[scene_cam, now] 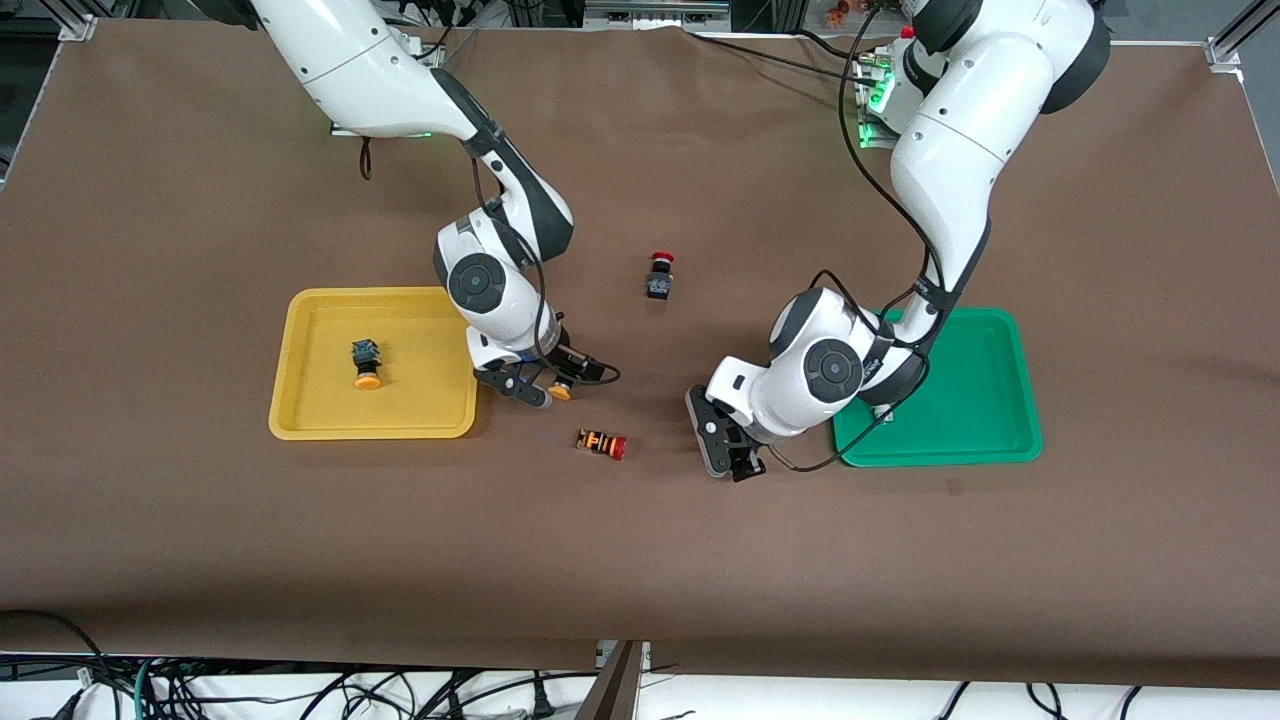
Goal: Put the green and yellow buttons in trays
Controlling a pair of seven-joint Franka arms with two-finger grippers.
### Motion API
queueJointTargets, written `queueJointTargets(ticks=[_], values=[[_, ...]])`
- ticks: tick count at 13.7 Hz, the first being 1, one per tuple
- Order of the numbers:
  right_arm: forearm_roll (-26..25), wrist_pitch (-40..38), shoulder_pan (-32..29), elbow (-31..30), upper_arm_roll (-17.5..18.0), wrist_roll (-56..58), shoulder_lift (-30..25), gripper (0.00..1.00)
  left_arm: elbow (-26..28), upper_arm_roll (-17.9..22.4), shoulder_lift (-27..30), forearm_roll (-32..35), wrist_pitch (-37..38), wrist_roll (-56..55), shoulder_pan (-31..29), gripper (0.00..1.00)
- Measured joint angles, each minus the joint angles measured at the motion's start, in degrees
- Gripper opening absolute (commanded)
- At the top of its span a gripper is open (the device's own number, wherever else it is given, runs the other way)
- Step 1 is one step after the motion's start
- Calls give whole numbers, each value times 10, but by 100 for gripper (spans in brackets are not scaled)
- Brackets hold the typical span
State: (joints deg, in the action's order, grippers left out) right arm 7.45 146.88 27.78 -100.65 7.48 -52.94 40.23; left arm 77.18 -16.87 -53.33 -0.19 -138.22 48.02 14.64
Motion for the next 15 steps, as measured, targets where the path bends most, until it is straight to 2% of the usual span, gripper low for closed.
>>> queueJointTargets(ticks=[2,3,6,9,12,14,15], values=[[0,5,4,1,0,0,2,0,0,1,-3,0,0,5,-2,6],[-1,5,5,2,0,2,2,0,0,1,-4,0,0,7,-3,1],[-2,-31,3,14,-6,52,-8,0,-8,1,-1,0,13,7,-9,0],[-3,-163,-11,40,-50,172,-48,0,-26,3,41,0,146,4,-40,0],[-3,-287,-22,43,-132,344,-92,0,-28,12,99,1,322,-1,-113,2],[-2,-326,-27,31,-178,437,-103,0,-23,34,122,31,404,-1,-152,5],[-2,-328,-30,14,-190,464,-105,0,-13,41,126,54,415,-1,-166,6]])
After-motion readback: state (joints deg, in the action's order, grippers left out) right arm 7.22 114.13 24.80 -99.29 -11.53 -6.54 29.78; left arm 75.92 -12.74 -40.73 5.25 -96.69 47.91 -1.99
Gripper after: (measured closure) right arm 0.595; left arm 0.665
